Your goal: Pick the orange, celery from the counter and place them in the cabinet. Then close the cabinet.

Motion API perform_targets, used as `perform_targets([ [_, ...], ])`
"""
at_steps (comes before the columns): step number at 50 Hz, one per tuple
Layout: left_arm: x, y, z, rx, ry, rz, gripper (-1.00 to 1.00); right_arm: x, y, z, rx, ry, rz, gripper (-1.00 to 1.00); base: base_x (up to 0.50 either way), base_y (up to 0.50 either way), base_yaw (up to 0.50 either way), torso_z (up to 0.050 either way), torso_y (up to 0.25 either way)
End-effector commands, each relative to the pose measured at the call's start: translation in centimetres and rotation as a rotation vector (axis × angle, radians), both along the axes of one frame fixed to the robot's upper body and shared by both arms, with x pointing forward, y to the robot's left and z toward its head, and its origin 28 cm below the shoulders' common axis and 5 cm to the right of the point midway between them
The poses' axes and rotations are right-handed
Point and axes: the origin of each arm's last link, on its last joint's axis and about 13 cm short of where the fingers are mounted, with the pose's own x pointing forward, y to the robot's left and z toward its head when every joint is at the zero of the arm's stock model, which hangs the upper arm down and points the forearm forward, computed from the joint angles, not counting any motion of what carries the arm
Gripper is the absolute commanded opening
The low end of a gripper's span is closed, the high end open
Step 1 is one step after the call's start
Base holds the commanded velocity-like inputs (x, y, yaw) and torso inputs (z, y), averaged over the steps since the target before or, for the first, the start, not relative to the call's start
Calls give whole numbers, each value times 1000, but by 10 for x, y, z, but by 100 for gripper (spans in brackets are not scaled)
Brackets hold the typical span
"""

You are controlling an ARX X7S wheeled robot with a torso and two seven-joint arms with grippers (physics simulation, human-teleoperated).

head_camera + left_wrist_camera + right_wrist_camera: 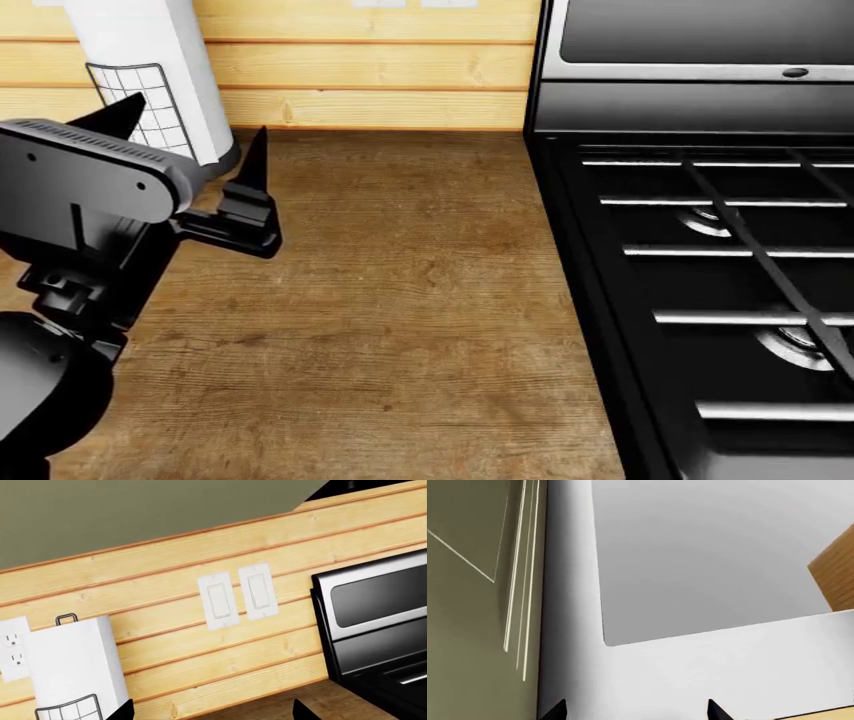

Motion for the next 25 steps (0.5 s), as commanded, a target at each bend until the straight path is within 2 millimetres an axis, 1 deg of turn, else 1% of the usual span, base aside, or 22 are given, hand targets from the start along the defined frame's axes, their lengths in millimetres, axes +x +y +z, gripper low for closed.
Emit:
perform_targets([
  [1, 1, 0, -1, 1, 2, -2, 100, -6, 9, 30, -12, -74, 24, 100, 0, 0, 0, 0, 0],
  [16, 1, -1, -2, 3, 3, -5, 100, -6, 24, 62, -53, -141, 51, 100, 0, 0, 0, 0, 0],
  [25, 0, 0, 1, 2, -1, -4, 100, -2, 37, 81, -121, -144, 55, 100, 0, 0, 0, 0, 0],
])
